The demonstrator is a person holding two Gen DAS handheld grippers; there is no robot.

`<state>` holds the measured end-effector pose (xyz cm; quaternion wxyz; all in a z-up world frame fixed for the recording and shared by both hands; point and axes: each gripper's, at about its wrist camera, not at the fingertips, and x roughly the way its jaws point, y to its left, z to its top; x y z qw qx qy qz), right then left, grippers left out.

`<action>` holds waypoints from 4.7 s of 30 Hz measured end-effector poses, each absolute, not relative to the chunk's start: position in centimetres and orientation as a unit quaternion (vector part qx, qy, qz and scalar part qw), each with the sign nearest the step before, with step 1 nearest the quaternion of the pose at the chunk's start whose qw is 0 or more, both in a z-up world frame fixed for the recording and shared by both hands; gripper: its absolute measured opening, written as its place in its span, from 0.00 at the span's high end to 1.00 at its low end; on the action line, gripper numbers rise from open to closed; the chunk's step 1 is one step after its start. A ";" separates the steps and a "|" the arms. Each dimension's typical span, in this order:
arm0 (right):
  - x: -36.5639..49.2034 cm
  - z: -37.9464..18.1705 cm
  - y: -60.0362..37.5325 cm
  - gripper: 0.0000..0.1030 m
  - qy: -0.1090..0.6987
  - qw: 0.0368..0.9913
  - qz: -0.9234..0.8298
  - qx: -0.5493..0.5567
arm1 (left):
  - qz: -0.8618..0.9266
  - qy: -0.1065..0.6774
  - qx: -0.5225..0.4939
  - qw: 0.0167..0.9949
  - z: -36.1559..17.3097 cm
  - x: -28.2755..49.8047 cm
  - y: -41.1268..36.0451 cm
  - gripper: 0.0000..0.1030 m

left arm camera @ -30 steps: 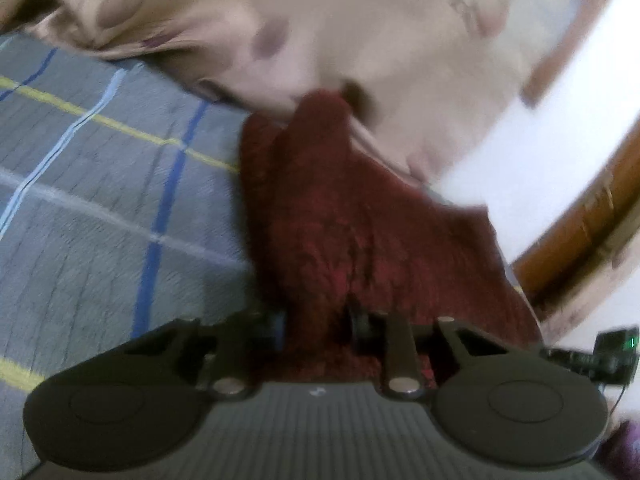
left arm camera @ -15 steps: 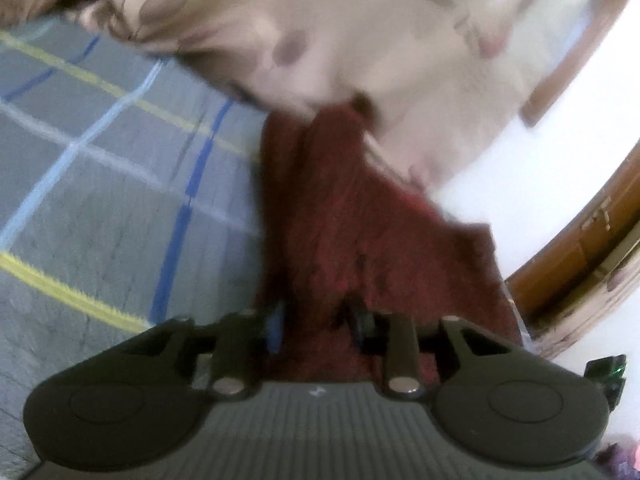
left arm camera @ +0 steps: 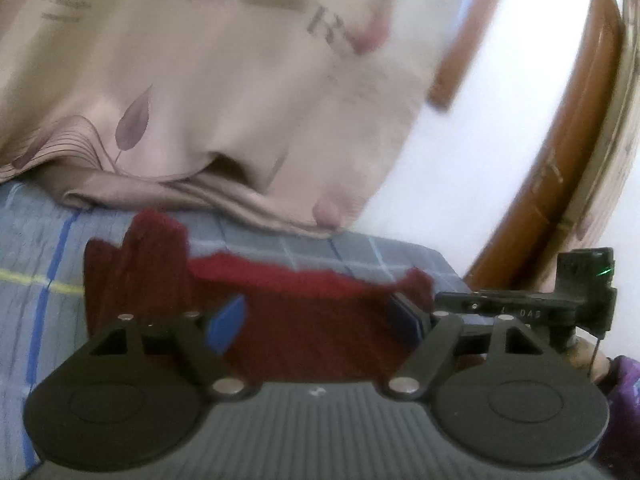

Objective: Fold small clothes

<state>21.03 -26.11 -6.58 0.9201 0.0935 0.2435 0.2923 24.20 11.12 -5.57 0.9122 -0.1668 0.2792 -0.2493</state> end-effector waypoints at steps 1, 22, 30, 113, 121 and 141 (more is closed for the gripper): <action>22.3 -6.5 -25.2 0.81 0.245 0.918 0.299 0.086 | -0.244 0.281 -0.173 0.912 -6.1 25.1 11.2 0.24; 26.0 -9.3 -29.2 0.35 0.241 0.928 0.207 0.194 | -0.089 0.270 -0.307 0.908 -9.1 26.6 20.9 0.24; 18.5 -10.1 -27.6 0.33 0.217 0.950 0.198 0.110 | -0.127 0.293 -0.200 0.926 -7.5 21.0 18.1 0.24; 30.7 -11.6 -13.7 0.89 0.364 0.840 0.257 0.309 | -0.261 0.414 -0.207 0.847 -4.9 27.8 11.2 0.76; 30.2 -13.2 -21.8 0.84 0.309 0.761 0.265 0.505 | -0.293 0.420 -0.251 0.821 -5.3 27.4 4.6 0.76; 19.3 -13.7 -31.7 0.05 0.256 0.661 0.310 0.634 | -0.298 0.363 -0.253 0.846 -8.0 22.7 -2.7 0.64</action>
